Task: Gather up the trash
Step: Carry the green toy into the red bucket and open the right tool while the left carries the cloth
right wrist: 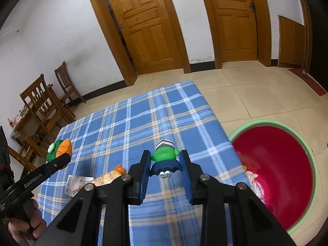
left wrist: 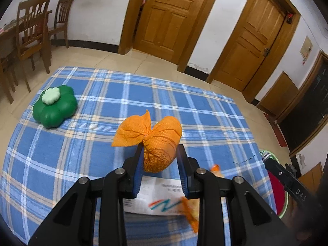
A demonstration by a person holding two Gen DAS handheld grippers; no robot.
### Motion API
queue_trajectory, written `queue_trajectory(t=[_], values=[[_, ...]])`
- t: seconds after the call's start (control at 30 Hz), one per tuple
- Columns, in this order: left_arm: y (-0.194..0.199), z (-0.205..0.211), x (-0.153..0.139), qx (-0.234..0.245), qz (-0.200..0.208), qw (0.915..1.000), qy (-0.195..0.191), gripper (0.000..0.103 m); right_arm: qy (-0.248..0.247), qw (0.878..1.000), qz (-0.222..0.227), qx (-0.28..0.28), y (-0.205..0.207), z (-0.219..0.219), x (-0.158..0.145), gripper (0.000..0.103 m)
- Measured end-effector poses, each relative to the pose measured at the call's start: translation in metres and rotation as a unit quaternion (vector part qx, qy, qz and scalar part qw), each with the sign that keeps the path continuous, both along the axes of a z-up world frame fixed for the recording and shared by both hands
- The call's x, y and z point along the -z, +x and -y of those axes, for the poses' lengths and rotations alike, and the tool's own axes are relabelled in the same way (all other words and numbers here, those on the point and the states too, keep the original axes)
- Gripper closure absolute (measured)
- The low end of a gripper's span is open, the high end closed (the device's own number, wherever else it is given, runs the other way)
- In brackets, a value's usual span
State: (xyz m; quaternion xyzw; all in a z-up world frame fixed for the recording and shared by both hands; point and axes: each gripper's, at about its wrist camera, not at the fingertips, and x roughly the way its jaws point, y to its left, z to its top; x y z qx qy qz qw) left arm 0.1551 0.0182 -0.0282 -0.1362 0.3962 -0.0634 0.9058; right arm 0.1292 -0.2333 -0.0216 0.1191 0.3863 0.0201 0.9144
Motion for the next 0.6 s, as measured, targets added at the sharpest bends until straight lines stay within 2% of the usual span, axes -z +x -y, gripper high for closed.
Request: queue_trajectory(t=[0.6], values=[[-0.026,0.078,-0.026,0.085,0.013,0.9962,0.015,0.073,0.031,0.996,0.018,0.082,-0.050,0.079,-0.009,0.071]])
